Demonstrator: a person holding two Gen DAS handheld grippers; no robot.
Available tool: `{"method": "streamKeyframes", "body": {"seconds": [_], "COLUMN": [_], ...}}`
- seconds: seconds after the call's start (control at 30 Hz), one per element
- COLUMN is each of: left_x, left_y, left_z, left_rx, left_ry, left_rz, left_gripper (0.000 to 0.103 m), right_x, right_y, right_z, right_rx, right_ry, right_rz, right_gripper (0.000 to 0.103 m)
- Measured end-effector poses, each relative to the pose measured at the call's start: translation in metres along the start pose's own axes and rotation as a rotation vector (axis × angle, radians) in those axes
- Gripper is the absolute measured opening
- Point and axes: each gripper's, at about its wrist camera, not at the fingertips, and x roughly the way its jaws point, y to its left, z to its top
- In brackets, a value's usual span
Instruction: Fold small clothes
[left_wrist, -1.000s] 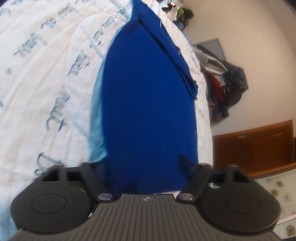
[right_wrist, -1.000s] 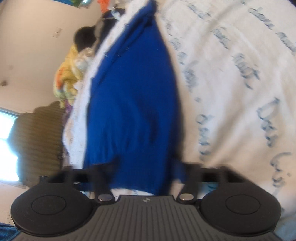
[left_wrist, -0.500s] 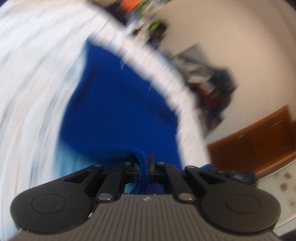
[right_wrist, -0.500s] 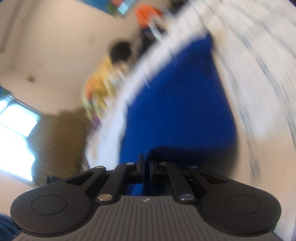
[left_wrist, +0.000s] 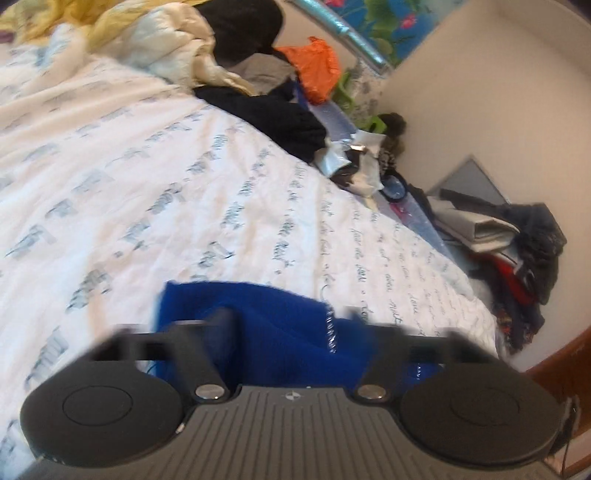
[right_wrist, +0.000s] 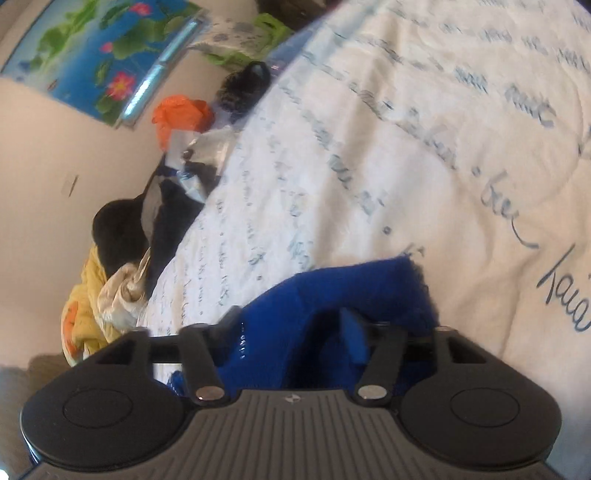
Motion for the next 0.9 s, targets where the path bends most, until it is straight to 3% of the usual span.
{"method": "streamKeyframes", "body": {"seconds": [0.07,0.13,0.2,0.27,0.33,0.43,0.47,0.5,0.53,0.57,0.6,0.7,0.83,0.9], "left_x": [-0.035,-0.062,-0.086,-0.095,-0.094,-0.093,-0.090,-0.084,-0.076,-0.067,-0.059,-0.067,-0.139,-0.175], "left_y": [0.013,0.024,0.037,0.053,0.064,0.051,0.047,0.043,0.039,0.038,0.042,0.041,0.019,0.016], "left_z": [-0.008,-0.021,-0.044,-0.066,-0.087,-0.100,-0.100,-0.099,-0.098,-0.096,-0.095,-0.082,-0.073,-0.083], "left_rx": [-0.004,0.020,0.026,-0.011,-0.051,0.001,0.001,0.006,0.016,0.010,-0.023,-0.043,0.054,0.110], "left_ry": [-0.085,-0.082,-0.069,0.014,0.074,0.095,0.108,0.123,0.136,0.172,0.207,0.199,0.140,0.139], "left_rz": [-0.027,0.023,0.064,0.082,0.048,0.025,0.010,-0.001,0.014,0.036,0.041,0.045,-0.063,-0.072], "left_gripper": [0.103,0.102,0.102,0.096,0.093,0.091,0.087,0.073,0.056,0.007,0.009,0.008,0.008,0.008], "right_x": [-0.032,-0.081,-0.110,-0.119,-0.113,-0.117,-0.111,-0.107,-0.104,-0.097,-0.092,-0.093,-0.148,-0.178], "right_y": [0.007,-0.001,-0.015,-0.029,-0.044,-0.039,-0.035,-0.032,-0.033,-0.030,-0.027,-0.022,0.002,0.008], "right_z": [-0.009,-0.023,-0.040,-0.060,-0.083,-0.104,-0.104,-0.106,-0.107,-0.105,-0.104,-0.096,-0.096,-0.108], "right_rx": [-0.077,-0.181,-0.256,-0.310,-0.333,-0.365,-0.358,-0.334,-0.317,-0.319,-0.320,-0.281,-0.315,-0.363], "right_ry": [-0.072,-0.130,-0.087,0.002,0.054,0.071,0.085,0.126,0.142,0.147,0.164,0.191,0.147,0.162], "right_rz": [0.016,0.021,-0.047,-0.167,-0.203,-0.158,-0.138,-0.111,-0.099,-0.102,-0.113,-0.076,0.054,0.096], "right_gripper": [0.086,0.090,0.091,0.091,0.089,0.076,0.057,0.036,0.031,0.020,0.010,0.007,0.006,0.005]}}
